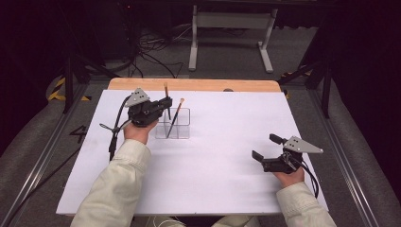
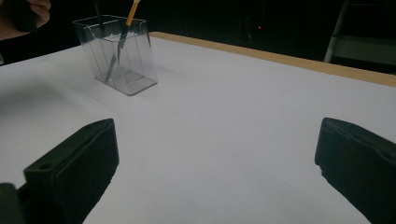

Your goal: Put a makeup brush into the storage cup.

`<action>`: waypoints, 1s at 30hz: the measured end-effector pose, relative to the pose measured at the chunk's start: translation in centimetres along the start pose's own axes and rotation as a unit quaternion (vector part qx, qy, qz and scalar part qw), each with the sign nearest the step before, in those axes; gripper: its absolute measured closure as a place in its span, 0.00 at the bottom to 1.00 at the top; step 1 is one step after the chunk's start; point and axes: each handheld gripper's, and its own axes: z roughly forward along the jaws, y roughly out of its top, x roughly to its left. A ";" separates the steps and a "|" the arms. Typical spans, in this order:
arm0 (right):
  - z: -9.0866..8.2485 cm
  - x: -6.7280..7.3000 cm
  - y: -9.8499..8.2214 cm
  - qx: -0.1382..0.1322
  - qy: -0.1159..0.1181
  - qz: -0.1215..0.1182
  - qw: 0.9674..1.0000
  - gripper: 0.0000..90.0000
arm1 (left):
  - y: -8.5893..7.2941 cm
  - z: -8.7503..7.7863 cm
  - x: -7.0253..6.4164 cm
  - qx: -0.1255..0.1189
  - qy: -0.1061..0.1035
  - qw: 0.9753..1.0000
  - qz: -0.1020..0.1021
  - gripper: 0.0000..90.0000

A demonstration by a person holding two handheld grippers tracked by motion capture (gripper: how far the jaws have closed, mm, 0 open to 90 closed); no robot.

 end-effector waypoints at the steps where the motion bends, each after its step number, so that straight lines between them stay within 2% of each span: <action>1: 0.0 0.0 0.0 0.000 0.001 -0.001 1.000 0.00 | -0.1 0.1 0.0 0.001 0.000 1.000 0.000 0.92; 15: 0.0 0.0 0.0 -0.001 0.005 0.002 1.000 0.01 | -0.7 0.9 0.1 0.023 -0.007 1.000 -0.007 0.92; 24: 0.0 0.0 0.0 -0.001 0.004 0.004 1.000 0.01 | -1.6 0.9 0.4 0.027 -0.009 0.999 -0.018 0.92; 30: 0.0 0.0 0.0 -0.001 0.005 0.005 1.000 0.01 | -1.9 1.1 0.3 0.031 -0.009 0.999 -0.017 0.92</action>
